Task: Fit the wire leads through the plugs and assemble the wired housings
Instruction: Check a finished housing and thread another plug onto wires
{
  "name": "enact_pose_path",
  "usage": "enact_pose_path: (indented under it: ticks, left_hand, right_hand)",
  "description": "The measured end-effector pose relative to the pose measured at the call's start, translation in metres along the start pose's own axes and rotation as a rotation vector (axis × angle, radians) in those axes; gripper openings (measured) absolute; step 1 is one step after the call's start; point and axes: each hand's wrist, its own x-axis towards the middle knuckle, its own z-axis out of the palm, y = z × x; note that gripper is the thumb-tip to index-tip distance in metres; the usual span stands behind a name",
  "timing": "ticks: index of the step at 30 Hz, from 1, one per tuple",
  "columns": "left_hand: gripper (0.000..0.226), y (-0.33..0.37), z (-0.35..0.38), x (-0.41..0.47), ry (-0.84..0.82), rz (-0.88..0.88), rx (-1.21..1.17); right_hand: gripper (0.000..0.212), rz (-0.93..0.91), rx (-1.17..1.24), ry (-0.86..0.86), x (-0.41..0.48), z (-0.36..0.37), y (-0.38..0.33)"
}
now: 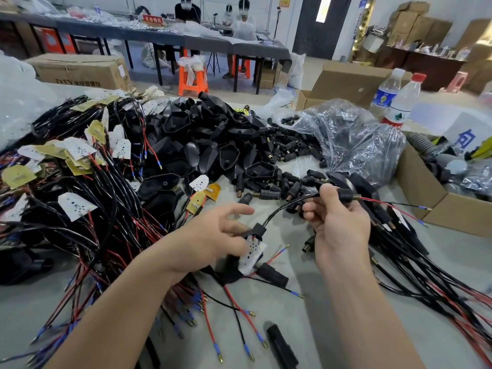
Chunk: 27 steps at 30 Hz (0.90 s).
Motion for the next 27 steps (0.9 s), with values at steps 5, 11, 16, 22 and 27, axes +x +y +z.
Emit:
enact_pose_path:
  ticks: [5, 11, 16, 22, 27]
  left_hand:
    - [0.022, 0.000, 0.007, 0.004, 0.322, 0.041, -0.129]
    - [0.032, 0.001, 0.007, 0.000, 0.493, 0.126, -0.017]
    - [0.041, 0.006, 0.006, -0.007, 0.547, 0.206, 0.159]
    - [0.048, 0.010, 0.008, -0.011, 0.576, 0.225, 0.110]
    - [0.048, 0.011, 0.008, -0.011, 0.594, 0.237, 0.103]
  right_hand:
    - [0.018, -0.011, -0.169, -0.058, 0.001, -0.001, -0.001]
    - [0.016, 0.032, -0.311, -0.306, -0.003, -0.004, 0.000]
    - [0.022, 0.239, -0.099, -0.400, -0.005, -0.002, 0.000]
    - [0.019, 0.375, 0.022, -0.369, -0.006, 0.002, 0.001]
    - [0.021, 0.360, 0.042, -0.356, -0.006, 0.002, 0.003]
